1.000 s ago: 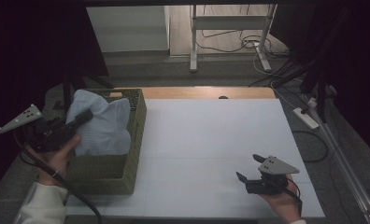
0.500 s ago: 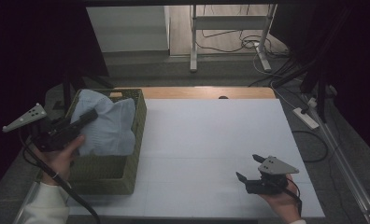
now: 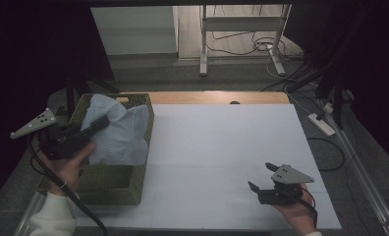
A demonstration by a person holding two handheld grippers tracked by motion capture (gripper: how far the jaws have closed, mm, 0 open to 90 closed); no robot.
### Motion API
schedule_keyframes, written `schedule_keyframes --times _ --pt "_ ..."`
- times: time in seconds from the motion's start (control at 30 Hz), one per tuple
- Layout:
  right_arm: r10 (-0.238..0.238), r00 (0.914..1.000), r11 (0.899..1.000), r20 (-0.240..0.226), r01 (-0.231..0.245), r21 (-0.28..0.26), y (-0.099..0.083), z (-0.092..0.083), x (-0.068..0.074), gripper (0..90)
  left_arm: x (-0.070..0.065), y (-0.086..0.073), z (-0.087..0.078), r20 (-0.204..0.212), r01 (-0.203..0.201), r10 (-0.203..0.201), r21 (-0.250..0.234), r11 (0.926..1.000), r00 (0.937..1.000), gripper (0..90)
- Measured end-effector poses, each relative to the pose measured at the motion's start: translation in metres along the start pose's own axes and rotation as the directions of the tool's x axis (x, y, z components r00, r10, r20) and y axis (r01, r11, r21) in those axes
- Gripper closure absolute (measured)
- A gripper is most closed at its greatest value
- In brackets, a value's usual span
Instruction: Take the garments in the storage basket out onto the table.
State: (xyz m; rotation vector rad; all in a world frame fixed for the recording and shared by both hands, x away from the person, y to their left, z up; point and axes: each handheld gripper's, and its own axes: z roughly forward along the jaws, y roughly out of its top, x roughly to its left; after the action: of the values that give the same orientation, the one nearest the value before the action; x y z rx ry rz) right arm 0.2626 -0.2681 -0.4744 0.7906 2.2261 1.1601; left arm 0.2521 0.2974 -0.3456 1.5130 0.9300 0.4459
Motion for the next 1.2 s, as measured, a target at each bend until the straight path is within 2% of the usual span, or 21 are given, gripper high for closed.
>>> schedule_keyframes --times 0.73,1.2 --pt "-0.001 1.0000 1.000 -0.004 0.001 0.003 0.000 0.001 0.000 15.4 -0.007 0.000 0.013 0.029 -0.005 0.004 0.013 0.9999 0.9996 70.9" --pt "-0.002 1.0000 1.000 -0.004 0.002 0.004 0.000 0.001 0.000 15.4 -0.015 0.001 0.027 0.060 -0.006 0.005 0.018 0.9998 0.9982 70.9"
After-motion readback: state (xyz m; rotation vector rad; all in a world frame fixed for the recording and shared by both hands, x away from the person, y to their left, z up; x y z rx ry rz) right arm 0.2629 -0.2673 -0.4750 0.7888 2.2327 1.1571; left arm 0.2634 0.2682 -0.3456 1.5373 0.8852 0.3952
